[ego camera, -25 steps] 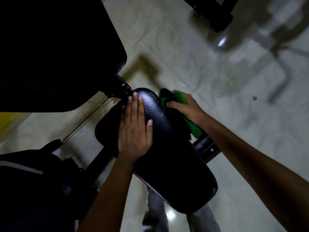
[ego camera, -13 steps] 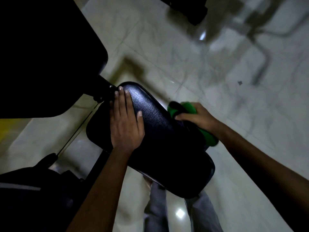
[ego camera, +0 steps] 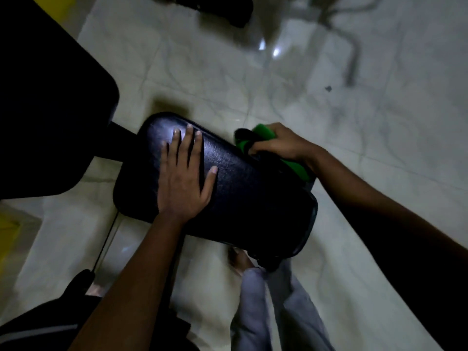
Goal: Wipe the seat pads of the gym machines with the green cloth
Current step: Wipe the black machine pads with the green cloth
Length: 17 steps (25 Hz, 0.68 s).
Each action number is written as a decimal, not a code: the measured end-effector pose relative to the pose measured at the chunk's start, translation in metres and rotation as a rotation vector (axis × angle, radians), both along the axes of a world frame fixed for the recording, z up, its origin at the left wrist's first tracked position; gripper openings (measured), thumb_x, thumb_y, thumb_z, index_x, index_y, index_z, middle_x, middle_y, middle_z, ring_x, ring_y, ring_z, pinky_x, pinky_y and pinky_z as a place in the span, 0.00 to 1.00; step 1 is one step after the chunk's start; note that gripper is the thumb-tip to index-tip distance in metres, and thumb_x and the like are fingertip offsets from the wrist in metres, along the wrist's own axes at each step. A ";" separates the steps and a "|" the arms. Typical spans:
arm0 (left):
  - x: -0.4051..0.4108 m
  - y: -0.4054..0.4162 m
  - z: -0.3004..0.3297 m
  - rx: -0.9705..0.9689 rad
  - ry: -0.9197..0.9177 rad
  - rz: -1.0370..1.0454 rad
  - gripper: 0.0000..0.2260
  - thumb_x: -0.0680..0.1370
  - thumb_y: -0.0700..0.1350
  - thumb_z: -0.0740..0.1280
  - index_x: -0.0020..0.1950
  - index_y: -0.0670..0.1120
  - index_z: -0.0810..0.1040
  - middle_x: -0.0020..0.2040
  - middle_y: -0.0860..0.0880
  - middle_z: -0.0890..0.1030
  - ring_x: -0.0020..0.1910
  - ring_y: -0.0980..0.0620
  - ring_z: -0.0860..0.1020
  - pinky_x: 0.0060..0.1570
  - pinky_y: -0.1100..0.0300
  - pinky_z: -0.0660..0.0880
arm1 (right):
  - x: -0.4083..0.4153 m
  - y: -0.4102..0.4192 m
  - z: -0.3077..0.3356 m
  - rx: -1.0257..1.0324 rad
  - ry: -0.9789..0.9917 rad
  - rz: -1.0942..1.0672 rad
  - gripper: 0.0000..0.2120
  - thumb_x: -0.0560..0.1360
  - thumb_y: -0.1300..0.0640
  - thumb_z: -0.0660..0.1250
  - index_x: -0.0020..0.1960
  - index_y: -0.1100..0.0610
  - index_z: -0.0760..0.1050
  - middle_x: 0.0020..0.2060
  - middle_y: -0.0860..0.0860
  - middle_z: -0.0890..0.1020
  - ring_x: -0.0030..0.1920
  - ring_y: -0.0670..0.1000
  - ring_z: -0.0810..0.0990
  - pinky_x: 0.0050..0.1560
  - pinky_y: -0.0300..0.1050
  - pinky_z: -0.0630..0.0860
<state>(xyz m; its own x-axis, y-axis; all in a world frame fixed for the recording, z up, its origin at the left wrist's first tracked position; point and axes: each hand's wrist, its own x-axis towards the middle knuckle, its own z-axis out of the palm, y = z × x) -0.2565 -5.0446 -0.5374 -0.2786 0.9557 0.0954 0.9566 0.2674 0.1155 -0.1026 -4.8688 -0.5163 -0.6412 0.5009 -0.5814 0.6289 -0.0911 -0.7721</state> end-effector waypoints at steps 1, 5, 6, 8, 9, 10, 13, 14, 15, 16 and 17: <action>0.001 -0.001 0.001 -0.015 -0.005 -0.062 0.29 0.79 0.55 0.56 0.75 0.39 0.60 0.76 0.40 0.58 0.76 0.40 0.55 0.74 0.45 0.48 | -0.012 0.000 -0.002 0.021 0.028 0.002 0.05 0.70 0.59 0.72 0.43 0.57 0.77 0.37 0.51 0.79 0.34 0.45 0.76 0.37 0.36 0.71; 0.003 -0.002 0.003 -0.044 -0.023 -0.144 0.28 0.80 0.54 0.55 0.75 0.39 0.60 0.76 0.39 0.58 0.76 0.40 0.54 0.74 0.43 0.48 | -0.011 -0.002 -0.005 0.030 0.079 -0.026 0.05 0.70 0.60 0.72 0.44 0.59 0.77 0.35 0.50 0.78 0.34 0.45 0.75 0.36 0.35 0.70; 0.003 -0.002 0.003 -0.054 -0.024 -0.157 0.28 0.80 0.54 0.55 0.75 0.39 0.60 0.76 0.39 0.57 0.76 0.39 0.54 0.74 0.43 0.47 | 0.010 -0.005 -0.006 0.025 0.053 -0.030 0.05 0.70 0.60 0.72 0.44 0.60 0.77 0.36 0.51 0.78 0.35 0.46 0.76 0.36 0.36 0.70; 0.004 -0.002 0.004 -0.070 -0.018 -0.195 0.27 0.80 0.52 0.54 0.75 0.40 0.60 0.76 0.38 0.57 0.76 0.39 0.54 0.74 0.43 0.47 | 0.061 -0.010 -0.009 0.019 -0.027 -0.040 0.08 0.70 0.60 0.72 0.45 0.64 0.78 0.37 0.55 0.80 0.38 0.48 0.77 0.37 0.36 0.71; 0.008 -0.002 0.004 -0.080 -0.013 -0.232 0.27 0.80 0.52 0.53 0.75 0.40 0.60 0.76 0.38 0.58 0.76 0.39 0.54 0.74 0.43 0.47 | 0.080 -0.012 -0.010 0.001 -0.057 -0.049 0.09 0.70 0.59 0.72 0.46 0.64 0.78 0.39 0.57 0.81 0.39 0.49 0.78 0.38 0.36 0.71; 0.016 -0.001 0.004 -0.093 -0.010 -0.290 0.26 0.80 0.52 0.53 0.75 0.40 0.60 0.76 0.39 0.58 0.76 0.39 0.54 0.74 0.43 0.48 | 0.090 -0.010 -0.011 -0.020 -0.079 -0.044 0.11 0.69 0.58 0.73 0.47 0.63 0.78 0.41 0.59 0.82 0.40 0.50 0.79 0.40 0.38 0.73; 0.052 0.001 0.000 -0.151 -0.001 -0.471 0.26 0.80 0.51 0.53 0.76 0.40 0.60 0.77 0.40 0.57 0.76 0.40 0.53 0.73 0.42 0.53 | 0.076 0.000 -0.020 -0.023 -0.067 0.026 0.08 0.67 0.53 0.73 0.43 0.55 0.79 0.40 0.55 0.82 0.42 0.51 0.80 0.46 0.44 0.75; 0.061 0.001 -0.001 -0.164 0.006 -0.479 0.26 0.80 0.51 0.53 0.76 0.39 0.59 0.77 0.40 0.57 0.76 0.40 0.53 0.73 0.41 0.54 | 0.067 0.000 -0.022 -0.016 -0.037 0.023 0.05 0.68 0.54 0.73 0.42 0.53 0.78 0.39 0.53 0.82 0.42 0.51 0.80 0.46 0.45 0.75; 0.067 0.002 -0.001 -0.170 0.009 -0.469 0.27 0.80 0.51 0.53 0.76 0.39 0.59 0.77 0.40 0.57 0.76 0.40 0.53 0.72 0.41 0.54 | 0.063 -0.003 -0.024 -0.014 0.000 -0.005 0.04 0.68 0.56 0.72 0.42 0.53 0.78 0.39 0.53 0.81 0.41 0.51 0.80 0.46 0.45 0.75; 0.069 0.002 -0.002 -0.174 0.007 -0.461 0.27 0.80 0.52 0.53 0.76 0.40 0.58 0.77 0.40 0.57 0.76 0.40 0.52 0.73 0.41 0.54 | 0.065 -0.007 -0.026 -0.015 0.028 -0.051 0.05 0.69 0.57 0.72 0.43 0.56 0.79 0.39 0.55 0.82 0.41 0.53 0.80 0.45 0.46 0.75; 0.069 0.002 -0.002 -0.177 0.003 -0.462 0.27 0.81 0.52 0.53 0.76 0.40 0.58 0.77 0.40 0.56 0.77 0.41 0.52 0.73 0.42 0.53 | 0.076 -0.012 -0.026 -0.005 0.039 -0.093 0.07 0.69 0.57 0.72 0.44 0.59 0.79 0.40 0.57 0.82 0.42 0.55 0.81 0.45 0.46 0.75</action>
<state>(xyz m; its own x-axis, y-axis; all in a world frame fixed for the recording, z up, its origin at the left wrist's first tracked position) -0.1876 -5.0431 -0.5397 0.1776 0.9809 -0.0798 0.9801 -0.1691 0.1036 -0.0269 -4.8811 -0.5426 -0.6147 0.5564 -0.5592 0.5868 -0.1512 -0.7955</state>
